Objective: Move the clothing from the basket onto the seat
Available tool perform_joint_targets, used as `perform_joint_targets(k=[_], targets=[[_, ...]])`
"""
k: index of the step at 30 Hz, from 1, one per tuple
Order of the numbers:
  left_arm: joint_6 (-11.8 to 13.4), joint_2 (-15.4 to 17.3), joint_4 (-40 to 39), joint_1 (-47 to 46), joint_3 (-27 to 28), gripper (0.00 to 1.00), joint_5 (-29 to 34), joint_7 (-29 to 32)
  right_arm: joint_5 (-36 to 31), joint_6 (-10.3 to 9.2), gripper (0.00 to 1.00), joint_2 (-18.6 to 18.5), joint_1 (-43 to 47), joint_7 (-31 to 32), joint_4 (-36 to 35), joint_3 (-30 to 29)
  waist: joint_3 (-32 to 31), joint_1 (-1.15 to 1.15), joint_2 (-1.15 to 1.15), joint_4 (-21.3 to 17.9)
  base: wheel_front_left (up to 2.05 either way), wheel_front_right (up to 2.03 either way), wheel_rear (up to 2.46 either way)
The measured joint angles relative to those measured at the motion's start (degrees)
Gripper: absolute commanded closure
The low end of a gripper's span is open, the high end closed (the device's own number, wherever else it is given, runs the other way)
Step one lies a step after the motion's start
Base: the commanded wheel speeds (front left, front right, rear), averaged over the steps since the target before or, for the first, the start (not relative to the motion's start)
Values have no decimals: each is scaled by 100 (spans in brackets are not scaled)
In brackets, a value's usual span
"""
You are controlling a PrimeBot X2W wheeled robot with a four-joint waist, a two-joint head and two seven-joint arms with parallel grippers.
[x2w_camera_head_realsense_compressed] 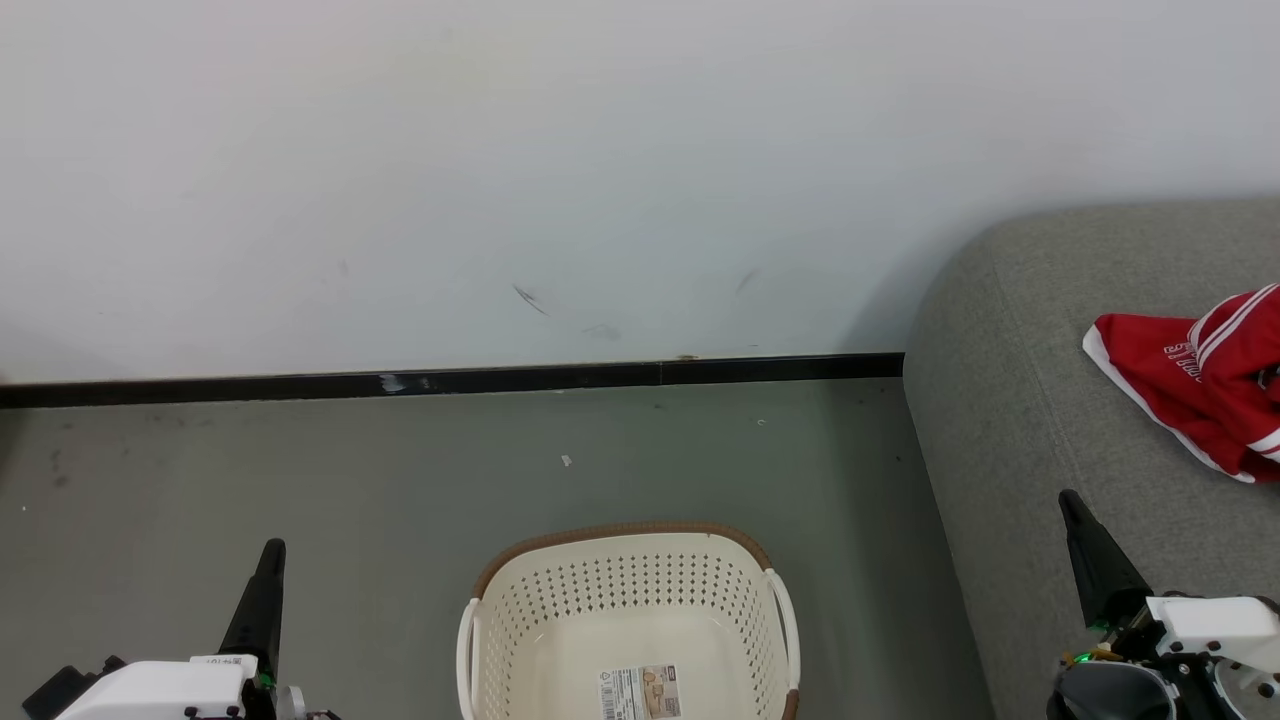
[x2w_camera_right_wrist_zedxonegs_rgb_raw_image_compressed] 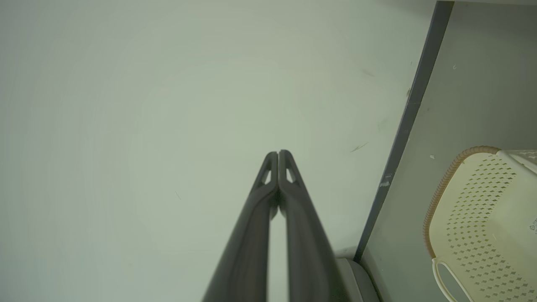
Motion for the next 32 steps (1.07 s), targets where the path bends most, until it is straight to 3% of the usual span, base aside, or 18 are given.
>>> perform_joint_targets(k=[32], targets=[[-44, 0, 30, -8, 2, 100, 0, 1, 3, 0, 100, -2, -3, 0, 5, 4, 0, -1, 0, 0, 0, 0, 0]])
